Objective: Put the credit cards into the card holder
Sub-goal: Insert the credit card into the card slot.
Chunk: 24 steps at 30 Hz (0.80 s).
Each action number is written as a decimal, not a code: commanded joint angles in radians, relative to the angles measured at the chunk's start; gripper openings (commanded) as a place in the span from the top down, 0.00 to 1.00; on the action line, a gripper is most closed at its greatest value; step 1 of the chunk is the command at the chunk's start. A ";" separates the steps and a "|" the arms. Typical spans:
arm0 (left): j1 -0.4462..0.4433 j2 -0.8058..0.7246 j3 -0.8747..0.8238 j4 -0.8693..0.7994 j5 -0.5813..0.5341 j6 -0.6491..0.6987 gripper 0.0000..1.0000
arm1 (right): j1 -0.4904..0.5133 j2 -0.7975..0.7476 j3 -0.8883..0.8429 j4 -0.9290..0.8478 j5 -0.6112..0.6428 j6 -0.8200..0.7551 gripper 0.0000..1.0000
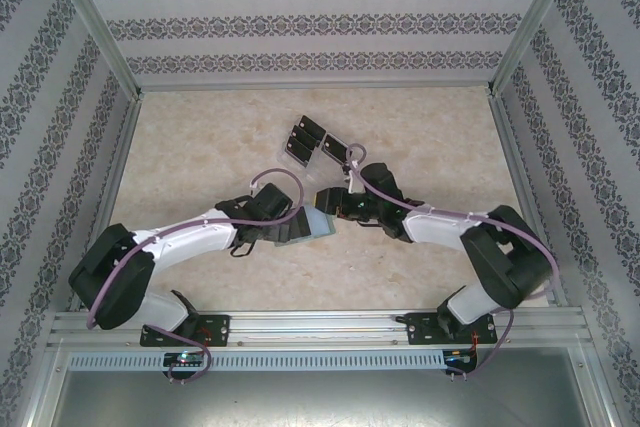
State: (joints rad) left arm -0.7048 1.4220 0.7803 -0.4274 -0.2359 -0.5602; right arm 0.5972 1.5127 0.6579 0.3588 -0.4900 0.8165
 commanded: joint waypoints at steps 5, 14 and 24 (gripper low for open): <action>0.005 0.056 0.113 -0.001 0.047 0.019 0.00 | 0.033 -0.003 0.104 -0.405 0.220 -0.205 0.46; -0.018 0.209 0.212 0.039 0.057 0.025 0.00 | 0.078 0.096 0.118 -0.360 0.225 -0.189 0.85; -0.038 0.315 0.265 0.052 0.054 0.030 0.00 | 0.084 0.153 0.089 -0.329 0.251 -0.166 0.89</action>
State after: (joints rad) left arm -0.7269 1.7149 1.0176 -0.3912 -0.1829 -0.5529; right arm 0.6724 1.6524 0.7536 0.0116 -0.2684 0.6472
